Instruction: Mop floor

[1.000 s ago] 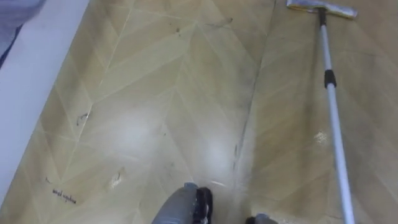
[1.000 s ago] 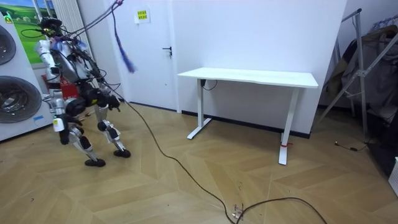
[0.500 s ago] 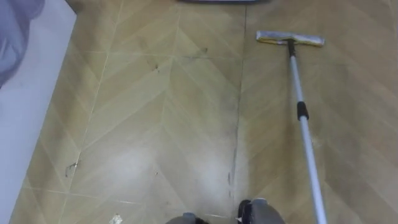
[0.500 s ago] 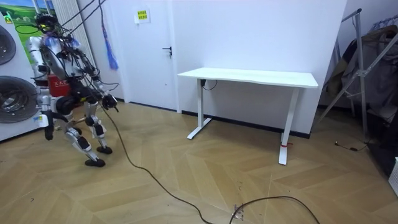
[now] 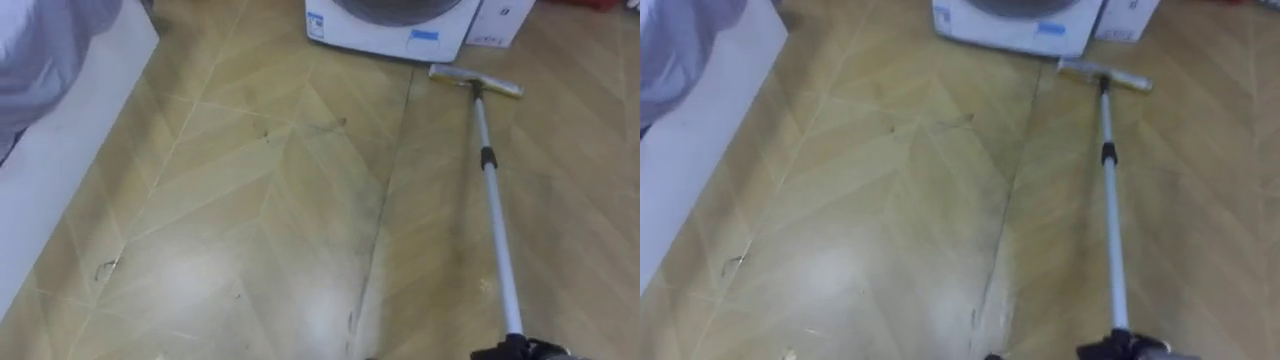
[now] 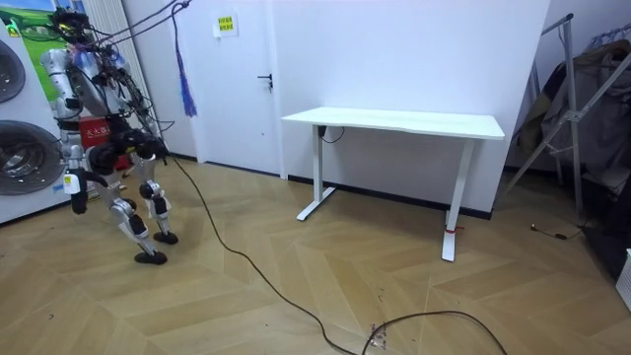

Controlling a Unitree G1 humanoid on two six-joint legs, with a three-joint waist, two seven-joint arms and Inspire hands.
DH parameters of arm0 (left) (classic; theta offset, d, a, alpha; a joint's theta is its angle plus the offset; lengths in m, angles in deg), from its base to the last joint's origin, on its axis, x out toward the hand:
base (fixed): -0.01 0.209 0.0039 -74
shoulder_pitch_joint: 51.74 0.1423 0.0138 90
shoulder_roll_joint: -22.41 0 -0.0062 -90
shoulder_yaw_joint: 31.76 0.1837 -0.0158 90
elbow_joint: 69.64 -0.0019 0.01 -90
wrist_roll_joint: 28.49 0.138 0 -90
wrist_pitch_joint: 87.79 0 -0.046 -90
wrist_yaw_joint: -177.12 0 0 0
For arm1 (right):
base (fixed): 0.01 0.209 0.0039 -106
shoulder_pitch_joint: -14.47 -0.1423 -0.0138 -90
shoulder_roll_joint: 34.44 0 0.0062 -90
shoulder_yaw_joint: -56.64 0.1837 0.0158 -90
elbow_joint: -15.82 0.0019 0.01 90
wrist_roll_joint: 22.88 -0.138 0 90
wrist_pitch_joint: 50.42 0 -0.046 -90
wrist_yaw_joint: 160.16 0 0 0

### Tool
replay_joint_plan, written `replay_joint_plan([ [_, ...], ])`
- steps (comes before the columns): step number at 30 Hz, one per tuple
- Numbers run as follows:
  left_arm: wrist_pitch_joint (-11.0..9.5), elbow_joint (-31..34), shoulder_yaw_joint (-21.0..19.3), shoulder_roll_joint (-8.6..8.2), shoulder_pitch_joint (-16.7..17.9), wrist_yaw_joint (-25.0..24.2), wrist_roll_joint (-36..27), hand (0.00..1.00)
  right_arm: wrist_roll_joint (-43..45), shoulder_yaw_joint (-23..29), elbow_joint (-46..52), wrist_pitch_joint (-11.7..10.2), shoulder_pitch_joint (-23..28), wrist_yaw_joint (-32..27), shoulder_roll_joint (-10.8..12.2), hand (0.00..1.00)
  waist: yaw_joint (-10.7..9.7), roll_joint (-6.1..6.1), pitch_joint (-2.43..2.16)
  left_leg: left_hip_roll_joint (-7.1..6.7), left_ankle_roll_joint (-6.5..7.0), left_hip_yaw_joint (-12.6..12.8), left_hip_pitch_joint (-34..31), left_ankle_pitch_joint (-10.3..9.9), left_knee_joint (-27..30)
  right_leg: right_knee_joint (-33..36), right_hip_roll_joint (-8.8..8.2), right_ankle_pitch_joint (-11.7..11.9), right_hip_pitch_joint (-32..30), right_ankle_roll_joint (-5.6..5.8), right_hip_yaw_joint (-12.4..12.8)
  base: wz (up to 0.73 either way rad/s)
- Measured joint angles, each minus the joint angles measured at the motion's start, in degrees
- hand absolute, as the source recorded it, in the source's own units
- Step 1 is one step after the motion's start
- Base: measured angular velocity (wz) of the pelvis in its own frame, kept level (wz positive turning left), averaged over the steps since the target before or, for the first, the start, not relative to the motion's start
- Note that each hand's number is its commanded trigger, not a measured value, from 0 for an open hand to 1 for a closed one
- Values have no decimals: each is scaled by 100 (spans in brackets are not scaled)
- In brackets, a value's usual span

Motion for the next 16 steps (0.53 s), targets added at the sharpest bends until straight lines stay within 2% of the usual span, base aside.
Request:
replay_joint_plan([
  [1, 5, -45, -93, -11, 17, 12, 123, 0, 130, -27, -4, -9, 340, -17, 13, 100, -26, -1, -53, 0, -15, 0, 276, 80, -288, -227, 30, 35, 250, -1, -5, 0],
  [3, 0, -53, -148, -16, 115, 40, 345, 0, 462, -23, 5, -6, 726, -63, 32, 100, -114, 11, -104, 0, -36, -1, 688, 157, -585, -455, 78, 36, 604, 3, -2, 0],
  [4, 11, -61, -212, -26, 176, 78, 551, 0, 654, -4, -3, -7, 958, -99, 61, 100, -196, -36, -115, 9, -44, 2, 932, 203, -728, -571, 110, 34, 837, 6, 0, -4],
  [5, 9, -81, -285, -20, 241, 106, 707, 0, 849, 53, 7, 0, 1120, -135, 123, 100, -286, -27, -131, 10, -68, 3, 1163, 258, -858, -644, 119, 33, 1043, 8, -5, -4],
  [8, 37, -107, -421, -24, 311, 124, 796, 0, 1187, 101, 45, 24, 1392, -183, 331, 100, -400, -95, -117, 30, -95, 5, 1661, 317, -1135, -810, 176, 17, 1468, 9, -5, -19],
  [11, 95, -107, -545, -63, 312, 123, 994, 0, 1416, 207, 103, 61, 1462, -183, 534, 100, -498, -142, -114, 52, -95, 25, 1942, 317, -1260, -891, 215, -1, 1692, -6, 1, -20],
  [16, 140, -110, -658, -140, 368, 116, 1500, 0, 1654, 309, 115, 160, 1435, -133, 732, 100, -600, -218, -89, 47, -95, 24, 2208, 317, -1351, -904, 218, -35, 1859, 7, 27, 2],
])
